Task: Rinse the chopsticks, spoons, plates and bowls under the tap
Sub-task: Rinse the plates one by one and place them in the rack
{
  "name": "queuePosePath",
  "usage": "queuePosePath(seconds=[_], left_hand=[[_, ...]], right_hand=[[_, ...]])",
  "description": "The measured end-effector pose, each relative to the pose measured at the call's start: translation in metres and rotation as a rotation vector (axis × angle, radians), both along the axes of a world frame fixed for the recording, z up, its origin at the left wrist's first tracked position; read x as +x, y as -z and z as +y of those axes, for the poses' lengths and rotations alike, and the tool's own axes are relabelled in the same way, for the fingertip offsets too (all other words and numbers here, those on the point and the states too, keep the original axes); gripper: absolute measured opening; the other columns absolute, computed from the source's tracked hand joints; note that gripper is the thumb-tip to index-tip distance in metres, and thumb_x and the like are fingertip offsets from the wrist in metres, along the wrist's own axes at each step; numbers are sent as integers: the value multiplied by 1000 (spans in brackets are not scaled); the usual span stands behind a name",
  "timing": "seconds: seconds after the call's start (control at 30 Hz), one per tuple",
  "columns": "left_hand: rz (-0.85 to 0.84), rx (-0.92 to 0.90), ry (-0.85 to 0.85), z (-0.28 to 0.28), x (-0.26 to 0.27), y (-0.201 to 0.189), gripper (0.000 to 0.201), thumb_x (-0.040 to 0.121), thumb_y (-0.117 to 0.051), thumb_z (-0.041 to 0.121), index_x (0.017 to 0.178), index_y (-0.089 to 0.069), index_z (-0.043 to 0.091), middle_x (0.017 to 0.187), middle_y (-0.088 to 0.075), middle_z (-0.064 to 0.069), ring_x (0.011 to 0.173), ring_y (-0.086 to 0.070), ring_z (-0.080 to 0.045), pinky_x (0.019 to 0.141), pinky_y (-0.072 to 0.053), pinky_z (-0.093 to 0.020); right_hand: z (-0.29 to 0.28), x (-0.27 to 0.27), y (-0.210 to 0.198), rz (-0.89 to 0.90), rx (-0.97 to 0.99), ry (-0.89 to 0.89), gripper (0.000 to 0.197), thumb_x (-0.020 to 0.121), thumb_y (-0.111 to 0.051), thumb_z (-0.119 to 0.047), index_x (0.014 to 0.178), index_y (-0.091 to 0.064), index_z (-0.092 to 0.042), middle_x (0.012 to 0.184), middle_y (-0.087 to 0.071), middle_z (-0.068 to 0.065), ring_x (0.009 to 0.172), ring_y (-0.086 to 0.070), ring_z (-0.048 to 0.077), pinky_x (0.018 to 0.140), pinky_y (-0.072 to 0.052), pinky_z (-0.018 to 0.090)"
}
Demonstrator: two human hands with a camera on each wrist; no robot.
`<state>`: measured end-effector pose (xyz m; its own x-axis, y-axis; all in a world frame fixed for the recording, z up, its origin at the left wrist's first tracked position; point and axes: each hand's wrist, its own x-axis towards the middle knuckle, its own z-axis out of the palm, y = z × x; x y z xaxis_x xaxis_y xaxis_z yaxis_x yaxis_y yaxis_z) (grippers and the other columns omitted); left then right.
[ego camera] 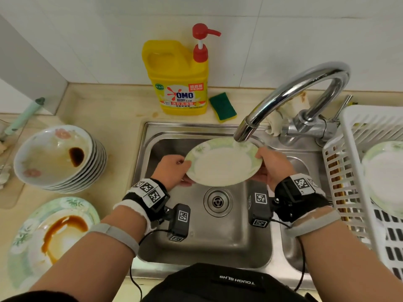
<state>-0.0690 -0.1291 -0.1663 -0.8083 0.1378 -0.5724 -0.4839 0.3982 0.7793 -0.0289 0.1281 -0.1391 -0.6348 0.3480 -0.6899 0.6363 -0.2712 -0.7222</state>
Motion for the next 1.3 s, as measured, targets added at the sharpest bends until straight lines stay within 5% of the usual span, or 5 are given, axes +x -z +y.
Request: queuePosePath(seconds=[0.27, 0.47, 0.83, 1.13, 1.3], left_hand=[[-147, 87, 89, 23, 13, 19, 16, 103, -57, 12, 88, -56, 6, 82, -71, -12, 69, -73, -19, 69, -64, -38], [-61, 144, 43, 30, 18, 20, 24, 99, -59, 1, 123, -58, 0, 99, -71, -20, 76, -72, -21, 72, -64, -31], [182, 55, -112, -8, 25, -1, 18, 104, -53, 13, 117, -61, 20, 107, -72, -2, 95, -72, -21, 72, -63, -29], [303, -64, -67, -39, 56, -29, 51, 96, -57, 2, 136, -42, 30, 126, -58, -4, 110, -60, -28, 70, -63, -53], [455, -321, -21, -60, 66, -46, 52, 96, -61, 14, 143, -43, 26, 124, -65, -7, 112, -61, -31, 98, -51, -48]], right_hand=[[11, -6, -19, 178, 181, -149, 17, 80, -59, -25, 67, -70, -21, 78, -63, 6, 73, -59, 23, 68, -54, 35], [11, -8, -15, 226, 126, -77, 38, 72, -54, -16, 88, -82, -36, 113, -75, -5, 110, -68, 21, 95, -52, 39], [-18, 0, -12, 283, -99, -134, 42, 98, -44, 5, 113, -71, -23, 98, -79, 3, 81, -76, 18, 60, -58, 30], [-48, 22, -13, 199, -121, -328, 33, 102, -51, -7, 115, -64, -34, 114, -73, 0, 98, -70, 22, 71, -57, 35], [-58, 39, -23, 207, 18, -428, 21, 103, -54, -9, 105, -70, -23, 119, -72, 11, 99, -71, 25, 73, -61, 35]])
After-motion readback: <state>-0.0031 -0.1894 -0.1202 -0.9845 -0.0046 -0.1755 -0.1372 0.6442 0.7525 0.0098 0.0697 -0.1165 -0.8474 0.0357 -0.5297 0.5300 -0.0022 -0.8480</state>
